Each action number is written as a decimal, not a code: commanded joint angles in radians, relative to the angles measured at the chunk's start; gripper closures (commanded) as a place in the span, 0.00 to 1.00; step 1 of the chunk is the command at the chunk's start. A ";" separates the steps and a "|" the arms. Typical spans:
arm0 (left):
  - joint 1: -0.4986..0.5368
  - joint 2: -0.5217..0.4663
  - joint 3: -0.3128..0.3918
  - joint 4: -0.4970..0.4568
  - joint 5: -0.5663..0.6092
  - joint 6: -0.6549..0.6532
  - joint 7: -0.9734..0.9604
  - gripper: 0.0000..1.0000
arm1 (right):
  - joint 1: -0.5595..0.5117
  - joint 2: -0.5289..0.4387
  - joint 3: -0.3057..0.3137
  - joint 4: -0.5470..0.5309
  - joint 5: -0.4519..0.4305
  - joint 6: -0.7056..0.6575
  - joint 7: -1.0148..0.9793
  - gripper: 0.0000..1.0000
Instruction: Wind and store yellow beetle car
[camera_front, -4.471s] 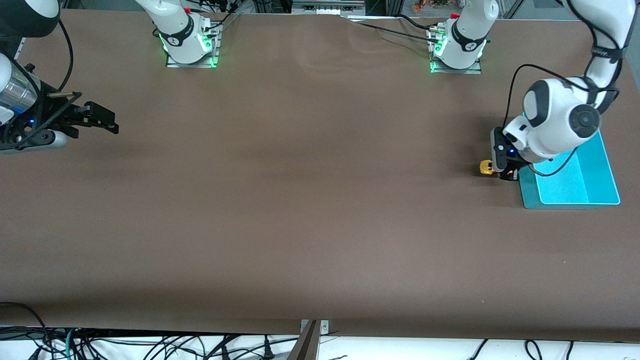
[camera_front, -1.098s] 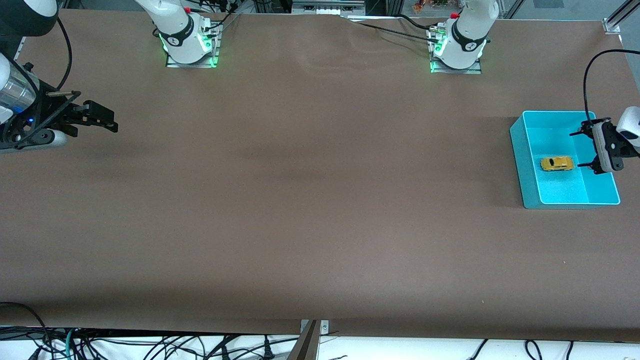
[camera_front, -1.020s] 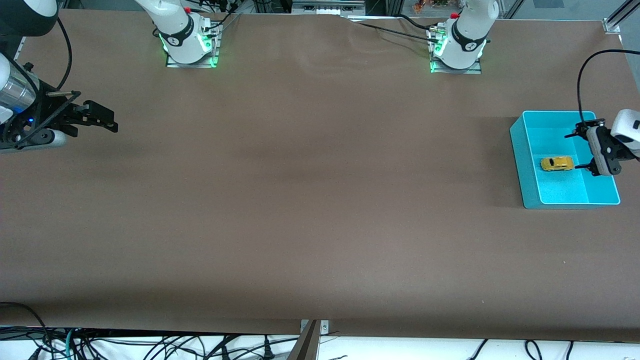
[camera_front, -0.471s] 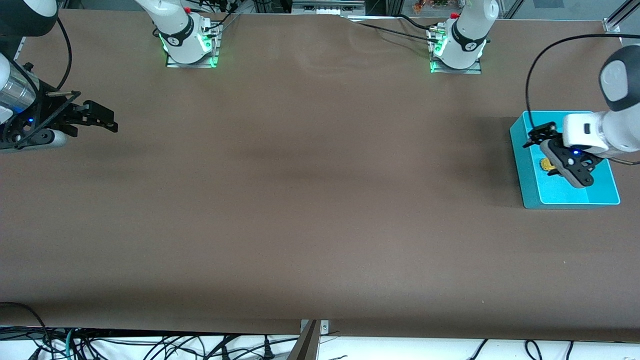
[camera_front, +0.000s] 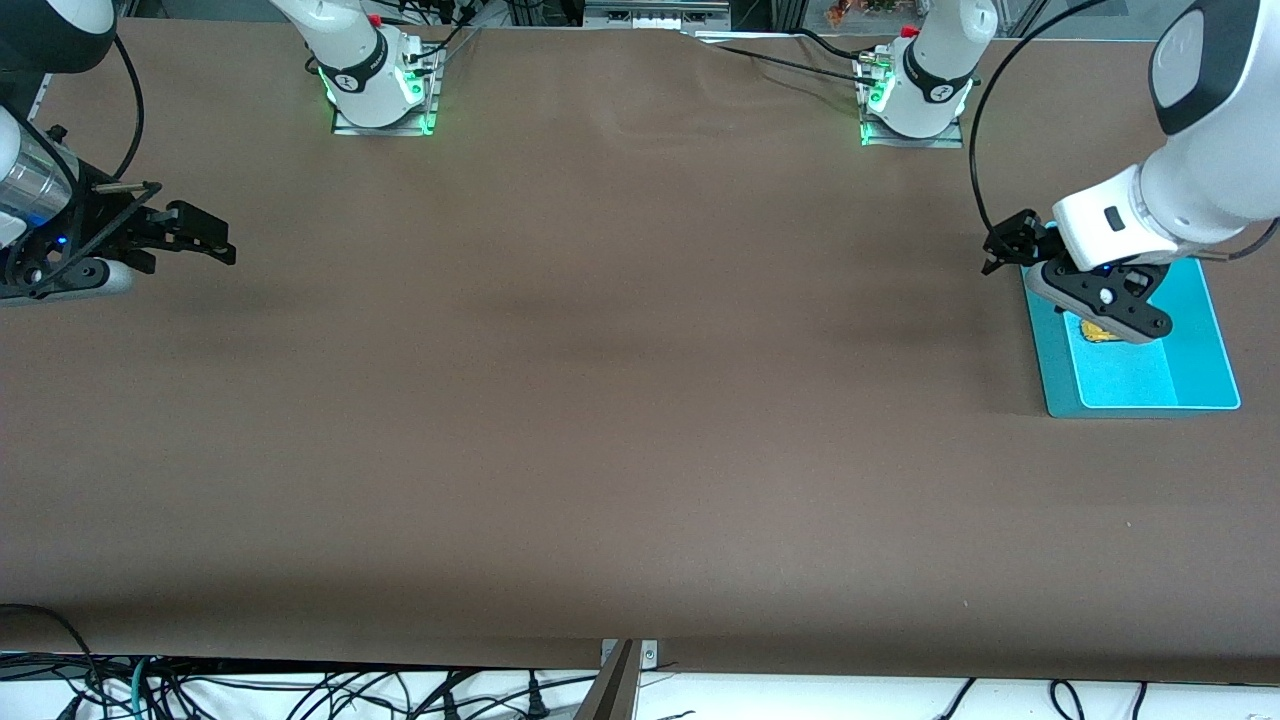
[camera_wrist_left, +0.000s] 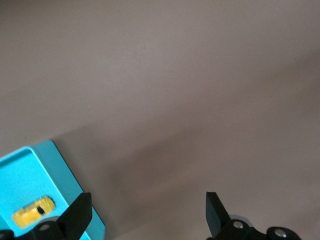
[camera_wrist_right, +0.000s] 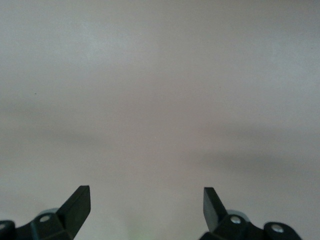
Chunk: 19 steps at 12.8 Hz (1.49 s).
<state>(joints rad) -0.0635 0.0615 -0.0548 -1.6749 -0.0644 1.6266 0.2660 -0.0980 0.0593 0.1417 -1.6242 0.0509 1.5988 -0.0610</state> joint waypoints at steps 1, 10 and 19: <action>-0.033 0.000 0.038 0.056 -0.003 -0.095 -0.183 0.00 | 0.006 0.002 -0.004 0.010 -0.013 -0.017 0.009 0.00; -0.030 0.024 0.096 0.080 -0.002 -0.145 -0.277 0.00 | 0.006 0.002 -0.004 0.010 -0.013 -0.017 0.010 0.00; -0.032 0.026 0.096 0.080 -0.003 -0.145 -0.275 0.00 | 0.008 0.002 -0.004 0.012 -0.008 -0.011 0.009 0.00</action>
